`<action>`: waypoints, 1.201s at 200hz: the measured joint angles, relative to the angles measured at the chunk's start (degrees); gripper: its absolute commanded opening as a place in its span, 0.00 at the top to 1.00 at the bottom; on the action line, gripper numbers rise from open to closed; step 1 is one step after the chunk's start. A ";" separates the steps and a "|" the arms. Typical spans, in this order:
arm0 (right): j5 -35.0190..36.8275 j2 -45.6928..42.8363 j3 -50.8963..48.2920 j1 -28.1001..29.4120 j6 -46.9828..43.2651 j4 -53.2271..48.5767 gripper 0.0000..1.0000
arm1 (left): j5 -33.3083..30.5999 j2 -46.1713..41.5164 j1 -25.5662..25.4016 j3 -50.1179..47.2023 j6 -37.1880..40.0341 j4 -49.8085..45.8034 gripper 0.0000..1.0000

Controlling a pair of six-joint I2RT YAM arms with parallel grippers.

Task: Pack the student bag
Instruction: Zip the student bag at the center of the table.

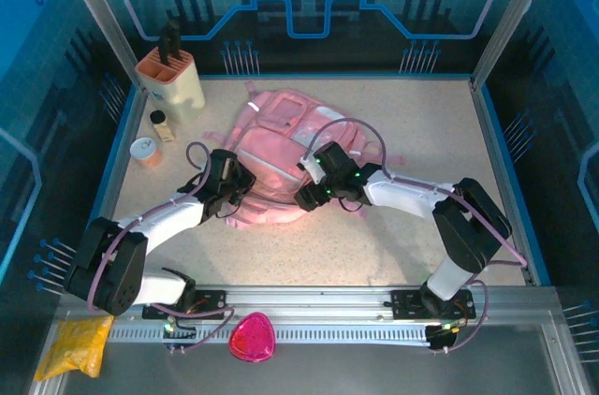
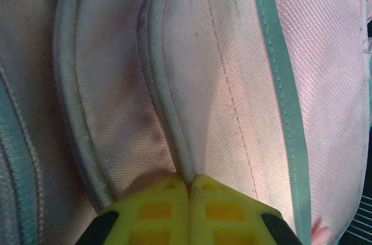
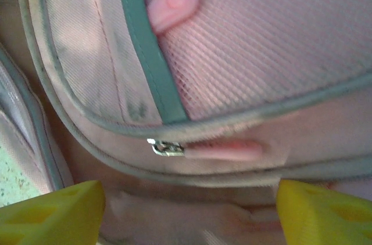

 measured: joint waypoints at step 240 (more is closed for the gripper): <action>13.77 1.07 6.01 -2.64 0.87 -5.88 0.06 | -0.42 -2.38 -0.42 1.29 0.02 -1.77 1.00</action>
